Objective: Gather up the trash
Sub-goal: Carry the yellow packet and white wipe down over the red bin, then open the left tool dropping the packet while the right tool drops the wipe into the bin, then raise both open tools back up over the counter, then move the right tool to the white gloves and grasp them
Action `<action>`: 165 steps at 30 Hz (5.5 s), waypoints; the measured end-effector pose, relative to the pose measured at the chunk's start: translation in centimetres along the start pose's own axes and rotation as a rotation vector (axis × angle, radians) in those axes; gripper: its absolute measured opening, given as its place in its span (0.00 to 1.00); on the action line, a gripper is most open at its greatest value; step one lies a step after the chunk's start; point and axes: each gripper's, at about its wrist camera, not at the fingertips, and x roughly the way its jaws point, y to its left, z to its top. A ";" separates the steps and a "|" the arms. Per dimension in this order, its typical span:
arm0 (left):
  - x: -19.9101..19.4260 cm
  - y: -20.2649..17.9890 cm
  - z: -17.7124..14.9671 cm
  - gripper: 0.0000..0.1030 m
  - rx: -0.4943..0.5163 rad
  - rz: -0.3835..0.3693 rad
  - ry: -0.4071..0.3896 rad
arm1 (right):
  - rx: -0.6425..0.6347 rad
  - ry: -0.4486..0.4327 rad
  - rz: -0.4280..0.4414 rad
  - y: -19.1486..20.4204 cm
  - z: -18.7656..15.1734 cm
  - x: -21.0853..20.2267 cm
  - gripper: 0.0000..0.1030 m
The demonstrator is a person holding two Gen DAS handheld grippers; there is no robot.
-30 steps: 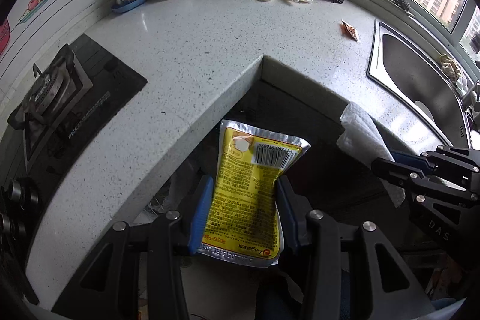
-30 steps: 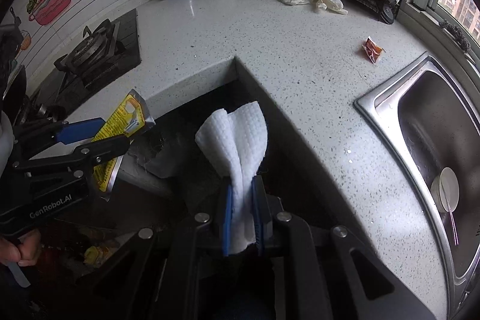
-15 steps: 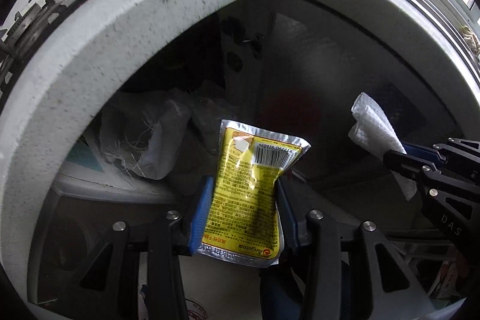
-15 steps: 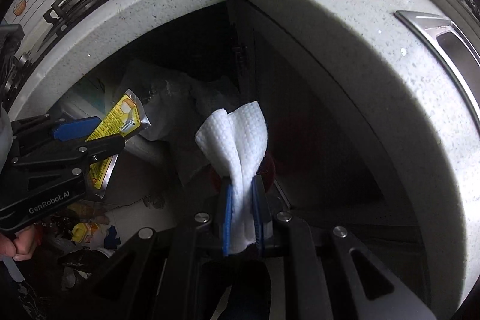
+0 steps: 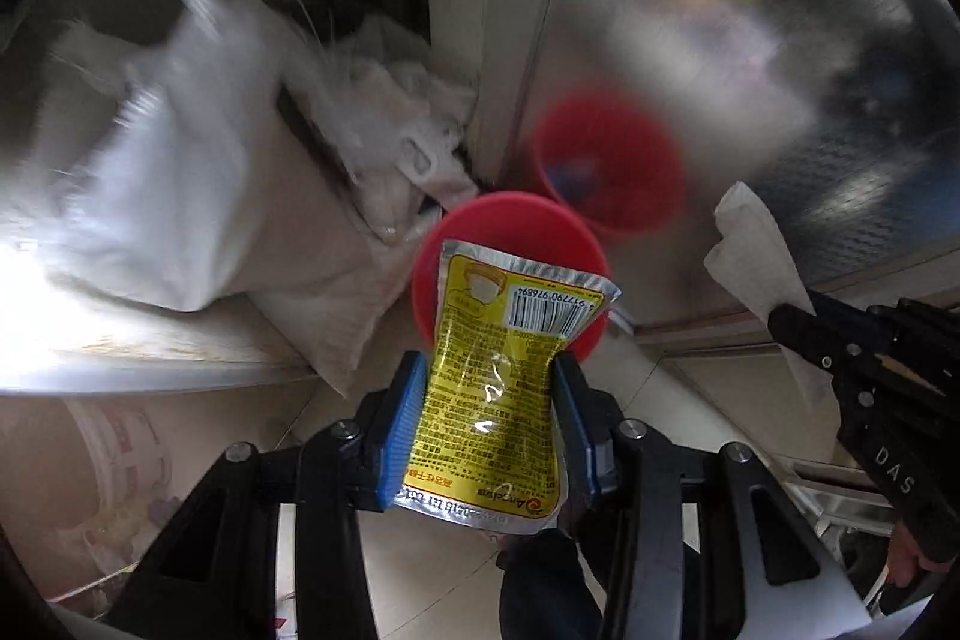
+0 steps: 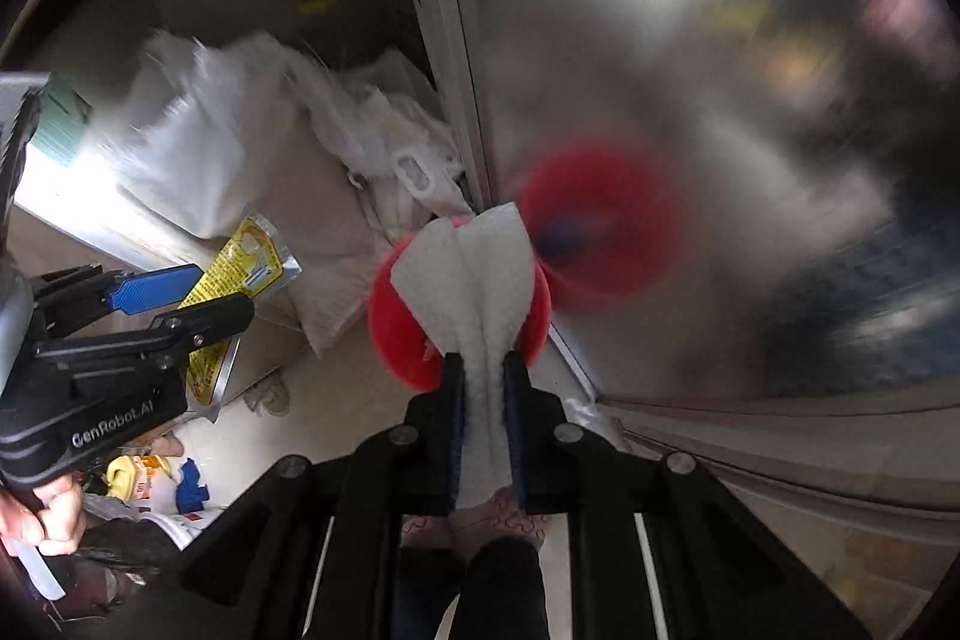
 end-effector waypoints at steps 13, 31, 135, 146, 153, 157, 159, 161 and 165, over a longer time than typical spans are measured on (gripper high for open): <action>11.0 0.2 2.1 0.40 0.106 -0.001 0.034 | 0.060 0.043 0.001 -2.3 -0.9 9.1 0.11; 13.4 0.9 2.8 0.71 0.111 -0.014 0.041 | 0.048 0.077 0.000 -2.9 -0.3 11.3 0.11; -33.0 -4.2 28.7 0.80 0.155 0.026 -0.341 | 0.068 -0.403 -0.186 -4.2 22.1 -32.6 1.00; -29.8 -4.5 39.1 0.80 0.196 0.021 -0.316 | 0.109 -0.362 -0.182 -9.4 29.4 -30.6 1.00; -27.8 -2.9 45.1 0.80 0.197 0.021 -0.285 | 0.106 -0.349 -0.185 -10.5 35.1 -28.8 1.00; -26.4 -1.5 48.0 0.80 0.203 0.041 -0.273 | 0.103 -0.328 -0.164 -10.7 38.2 -27.0 1.00; -25.2 -0.7 49.4 0.80 0.197 0.043 -0.251 | 0.095 -0.314 -0.153 -10.8 39.7 -25.7 1.00; -23.9 0.0 50.6 0.80 0.188 0.046 -0.227 | 0.091 -0.291 -0.146 -10.9 41.1 -24.2 1.00; -21.9 1.1 52.7 0.80 0.175 0.056 -0.201 | 0.091 -0.260 -0.123 -11.3 43.4 -21.8 1.00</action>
